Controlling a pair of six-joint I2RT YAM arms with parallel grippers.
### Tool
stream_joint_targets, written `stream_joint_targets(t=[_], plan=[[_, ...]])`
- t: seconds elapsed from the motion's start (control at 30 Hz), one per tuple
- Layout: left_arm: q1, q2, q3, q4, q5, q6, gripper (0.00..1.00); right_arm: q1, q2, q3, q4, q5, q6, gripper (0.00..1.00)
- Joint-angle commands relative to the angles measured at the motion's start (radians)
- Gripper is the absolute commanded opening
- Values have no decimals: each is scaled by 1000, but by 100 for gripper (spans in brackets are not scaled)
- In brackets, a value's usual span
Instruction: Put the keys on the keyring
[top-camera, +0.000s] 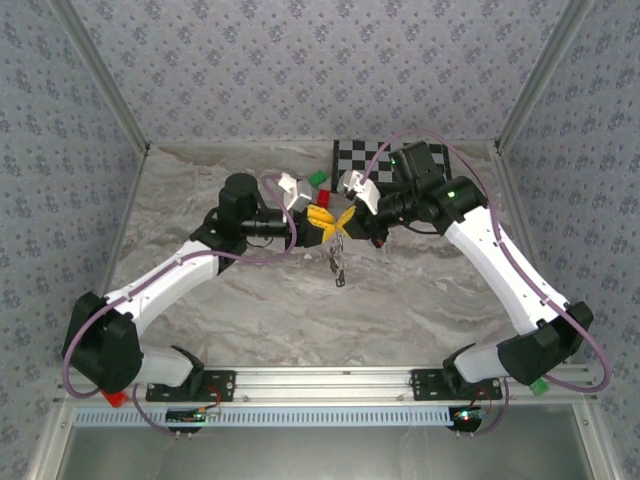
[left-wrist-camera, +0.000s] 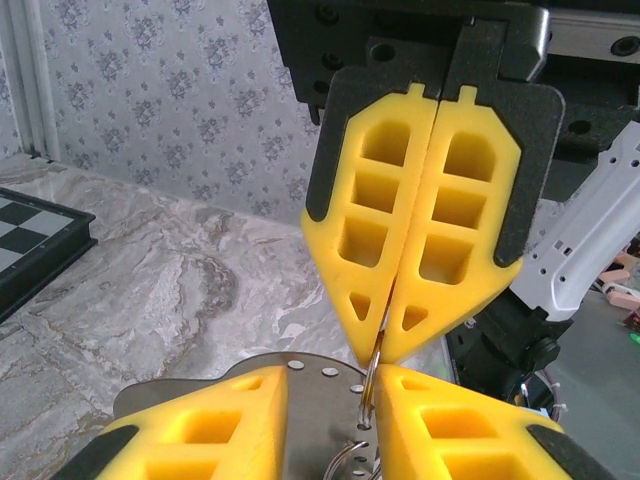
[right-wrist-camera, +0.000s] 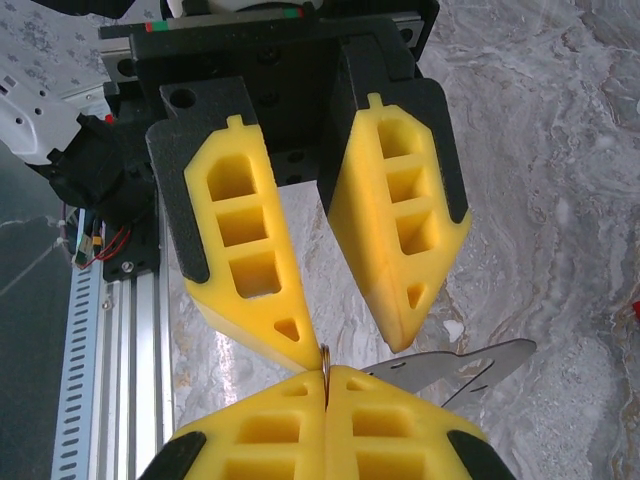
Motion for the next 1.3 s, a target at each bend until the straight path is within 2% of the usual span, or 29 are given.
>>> stream_joint_targets(t=[0.0,0.2,0.4,0.7,0.77,0.87,1.0,1.07,1.17,1.27], plan=[[-3,11,27,13,40,-3,29,2,-24,2,37,-50,13,0],[-15,11,27,31,35,-3,28,15,-13,5,27,-49,7,0],[-26,15,28,42,31,-1,23,26,-8,5,26,-49,3,0],[-44,21,27,72,8,-17,26,50,10,10,22,-47,0,0],[-48,26,28,67,12,-14,21,53,12,9,25,-47,2,0],[-49,28,25,66,12,-10,2,53,10,8,27,-49,7,0],[-49,16,12,83,-4,-16,0,44,-9,0,38,-50,19,0],[-44,4,-5,124,-18,-38,0,32,-31,-22,68,-27,45,14],[-34,-8,-34,202,-36,-88,0,0,-90,-83,133,-13,79,25],[-26,-22,-57,270,-56,-136,0,-42,-169,-178,242,-16,135,30]])
